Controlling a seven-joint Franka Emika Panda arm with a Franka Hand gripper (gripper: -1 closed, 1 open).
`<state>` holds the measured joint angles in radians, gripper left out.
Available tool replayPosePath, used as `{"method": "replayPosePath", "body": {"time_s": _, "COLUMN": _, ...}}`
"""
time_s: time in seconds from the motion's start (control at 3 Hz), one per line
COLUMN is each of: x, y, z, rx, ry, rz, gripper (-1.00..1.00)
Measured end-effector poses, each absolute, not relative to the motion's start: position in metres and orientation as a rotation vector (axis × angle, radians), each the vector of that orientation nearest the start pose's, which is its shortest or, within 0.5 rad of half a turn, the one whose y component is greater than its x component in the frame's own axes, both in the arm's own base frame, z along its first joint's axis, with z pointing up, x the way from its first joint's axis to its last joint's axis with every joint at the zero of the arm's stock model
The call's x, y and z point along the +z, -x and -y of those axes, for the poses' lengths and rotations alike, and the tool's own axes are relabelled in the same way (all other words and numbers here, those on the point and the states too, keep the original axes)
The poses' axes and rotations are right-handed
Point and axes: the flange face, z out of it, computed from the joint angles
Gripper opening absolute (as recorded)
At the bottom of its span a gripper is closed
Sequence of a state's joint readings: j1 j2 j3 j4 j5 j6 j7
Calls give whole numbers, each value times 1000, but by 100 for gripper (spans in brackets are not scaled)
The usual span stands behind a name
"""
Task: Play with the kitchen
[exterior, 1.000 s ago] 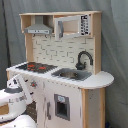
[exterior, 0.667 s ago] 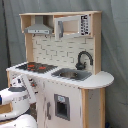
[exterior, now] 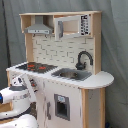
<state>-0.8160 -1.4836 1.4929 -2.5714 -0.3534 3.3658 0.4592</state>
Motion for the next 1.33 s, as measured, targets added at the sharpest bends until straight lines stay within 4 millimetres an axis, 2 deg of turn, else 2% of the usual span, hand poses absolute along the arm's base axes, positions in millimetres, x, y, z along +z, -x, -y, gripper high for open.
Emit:
{"method": "replayPosePath", "body": {"time_s": 0.33, "x": 343, "y": -346, "z": -354, "rx": 1350, "ry": -1484, "rz": -1078, "gripper": -100}}
{"method": "replayPosePath", "body": {"time_s": 1.33, "x": 344, "y": -346, "z": -357, "rx": 1115, "ry": -1250, "rz": -1236, "gripper": -100}}
